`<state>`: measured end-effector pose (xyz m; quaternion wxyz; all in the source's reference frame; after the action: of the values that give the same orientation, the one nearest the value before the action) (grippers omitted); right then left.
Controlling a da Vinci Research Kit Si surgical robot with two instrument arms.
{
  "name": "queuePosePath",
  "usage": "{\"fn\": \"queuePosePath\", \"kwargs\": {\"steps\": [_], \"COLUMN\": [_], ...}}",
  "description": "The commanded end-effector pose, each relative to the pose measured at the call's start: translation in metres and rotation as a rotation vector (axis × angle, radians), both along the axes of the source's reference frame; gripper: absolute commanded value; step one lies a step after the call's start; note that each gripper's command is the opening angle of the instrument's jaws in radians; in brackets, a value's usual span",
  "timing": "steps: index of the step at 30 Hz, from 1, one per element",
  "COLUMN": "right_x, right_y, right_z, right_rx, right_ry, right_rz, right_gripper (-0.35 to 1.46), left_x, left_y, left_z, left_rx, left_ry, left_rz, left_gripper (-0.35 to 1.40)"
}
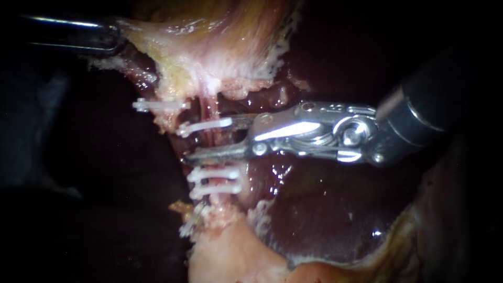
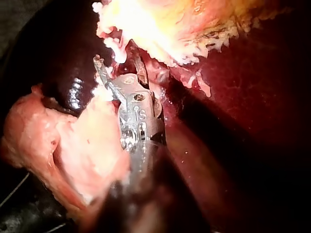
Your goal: Going back third clip right tube
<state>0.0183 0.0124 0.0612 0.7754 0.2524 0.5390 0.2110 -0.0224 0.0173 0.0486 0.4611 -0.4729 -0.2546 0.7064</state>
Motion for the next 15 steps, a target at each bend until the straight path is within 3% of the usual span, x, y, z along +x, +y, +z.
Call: {"fn": "queuePosePath", "kwargs": {"steps": [1,7,15], "right_x": [-0.0010,-0.0068,-0.0129], "right_y": [-0.0002,-0.0011,-0.0017], "right_z": [-0.0004,-0.0012,-0.0015], "right_rx": [-0.051,-0.249,-0.305], "right_ry": [0.008,0.037,0.049], "right_rz": [-0.017,-0.081,-0.111], "right_gripper": [0.50,0.50,0.50], "left_x": [0.0001,0.0001,0.0000], "left_y": [0.0000,0.0000,0.0000], "left_z": [-0.0001,-0.0001,-0.0001], "left_rx": [0.000,0.000,0.000], "left_ry": [0.000,0.000,0.000], "left_rz": [0.000,0.000,0.000], "left_gripper": [-0.35,-0.35,-0.35]}}
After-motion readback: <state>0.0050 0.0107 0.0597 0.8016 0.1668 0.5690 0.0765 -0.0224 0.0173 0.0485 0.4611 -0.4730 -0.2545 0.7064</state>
